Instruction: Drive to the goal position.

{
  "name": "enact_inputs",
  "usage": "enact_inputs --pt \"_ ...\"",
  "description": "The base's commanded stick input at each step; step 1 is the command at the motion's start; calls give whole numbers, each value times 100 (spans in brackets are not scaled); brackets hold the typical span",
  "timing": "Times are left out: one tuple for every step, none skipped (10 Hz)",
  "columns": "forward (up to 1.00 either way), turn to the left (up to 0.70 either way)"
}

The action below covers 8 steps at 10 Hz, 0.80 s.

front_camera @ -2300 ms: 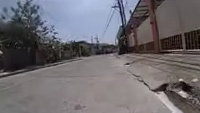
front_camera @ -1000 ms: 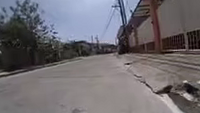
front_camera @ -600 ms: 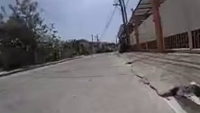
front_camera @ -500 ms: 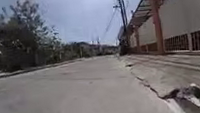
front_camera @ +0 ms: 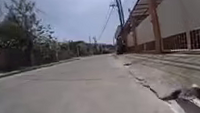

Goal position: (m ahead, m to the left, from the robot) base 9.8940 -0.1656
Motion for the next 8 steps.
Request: enact_inputs --pt "100 -30" --pt "100 -35" --pt "100 -4" --pt "100 5" --pt "100 5" --pt "100 5" --pt "100 5" --pt "100 5"
